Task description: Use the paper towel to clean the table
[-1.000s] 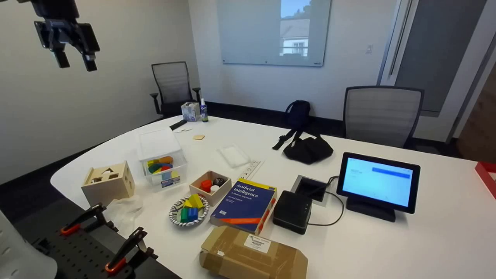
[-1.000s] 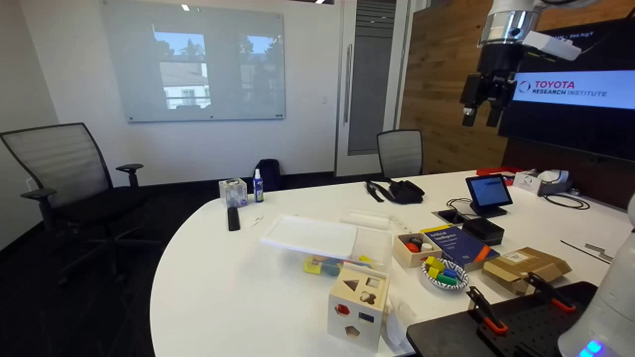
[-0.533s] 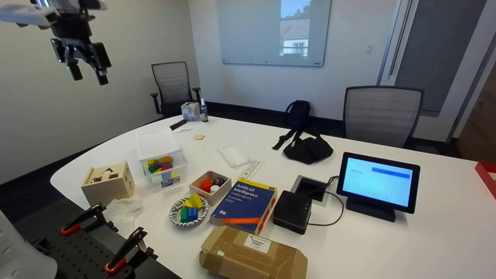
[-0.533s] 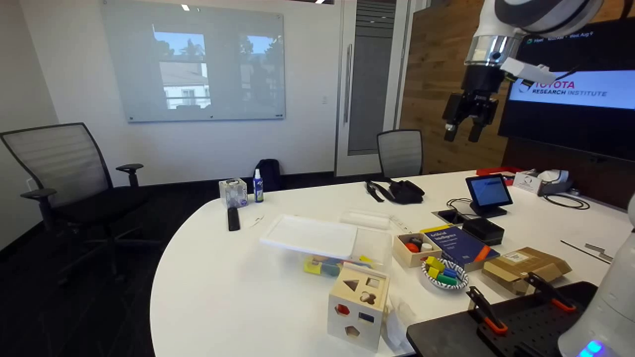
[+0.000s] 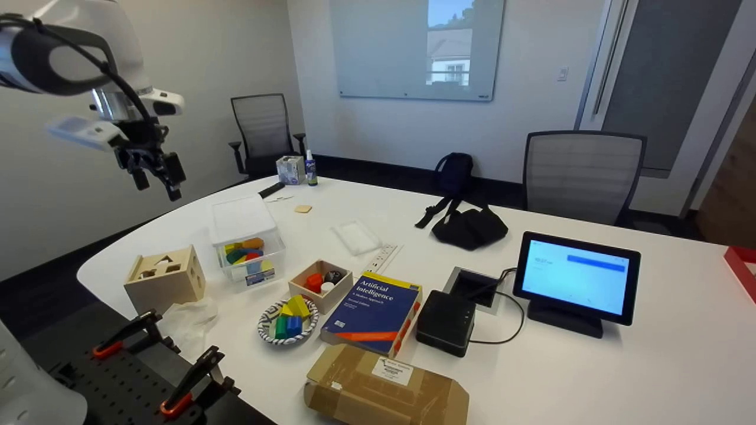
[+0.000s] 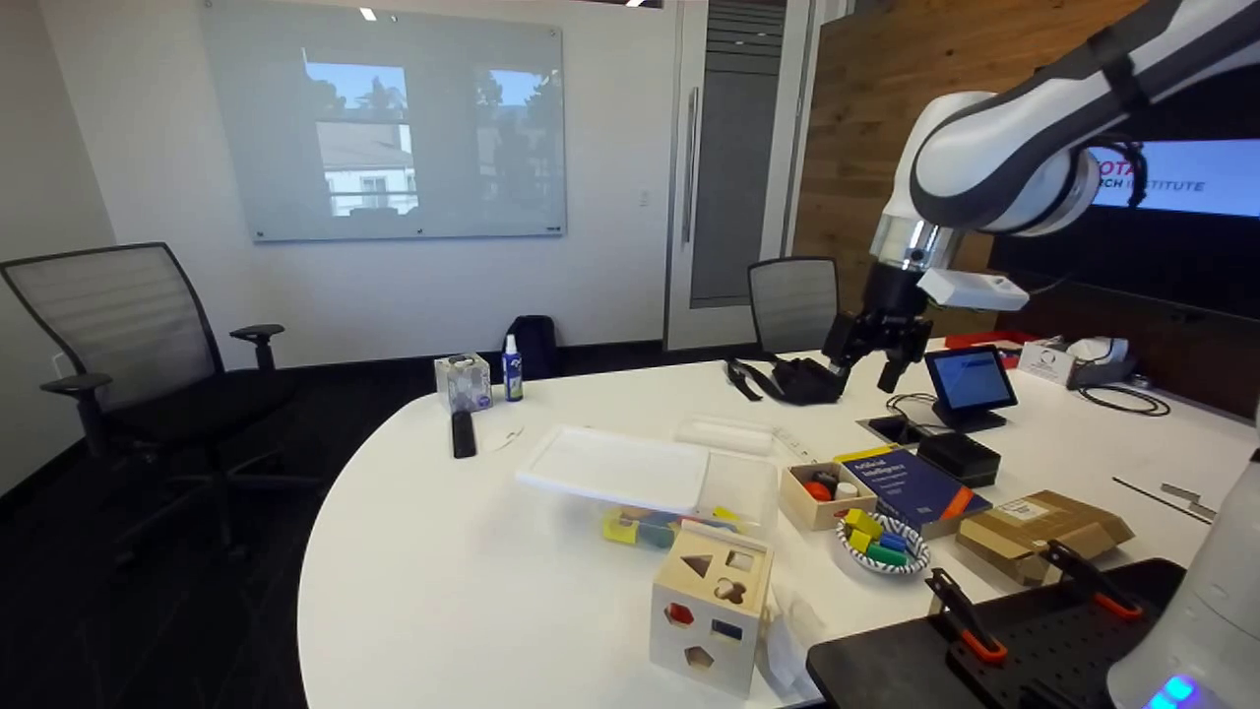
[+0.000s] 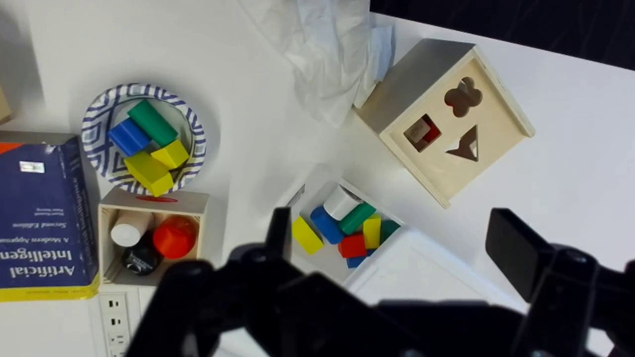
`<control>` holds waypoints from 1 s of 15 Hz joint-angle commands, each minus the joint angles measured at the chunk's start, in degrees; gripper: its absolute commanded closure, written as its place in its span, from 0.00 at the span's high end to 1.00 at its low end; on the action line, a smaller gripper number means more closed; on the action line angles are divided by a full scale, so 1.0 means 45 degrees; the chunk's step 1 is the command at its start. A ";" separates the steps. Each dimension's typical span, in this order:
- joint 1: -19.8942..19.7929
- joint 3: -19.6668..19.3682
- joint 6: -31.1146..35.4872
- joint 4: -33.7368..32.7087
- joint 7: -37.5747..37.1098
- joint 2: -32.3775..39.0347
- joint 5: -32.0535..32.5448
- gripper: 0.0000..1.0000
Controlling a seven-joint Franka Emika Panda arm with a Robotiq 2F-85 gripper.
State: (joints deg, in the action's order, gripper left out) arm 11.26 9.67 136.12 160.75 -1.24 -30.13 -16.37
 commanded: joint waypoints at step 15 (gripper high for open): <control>0.0588 0.0377 0.6045 -0.1185 0.4516 0.9697 -0.8671 1.00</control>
State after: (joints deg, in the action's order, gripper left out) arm 14.58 10.02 161.30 158.37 14.65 7.63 -49.68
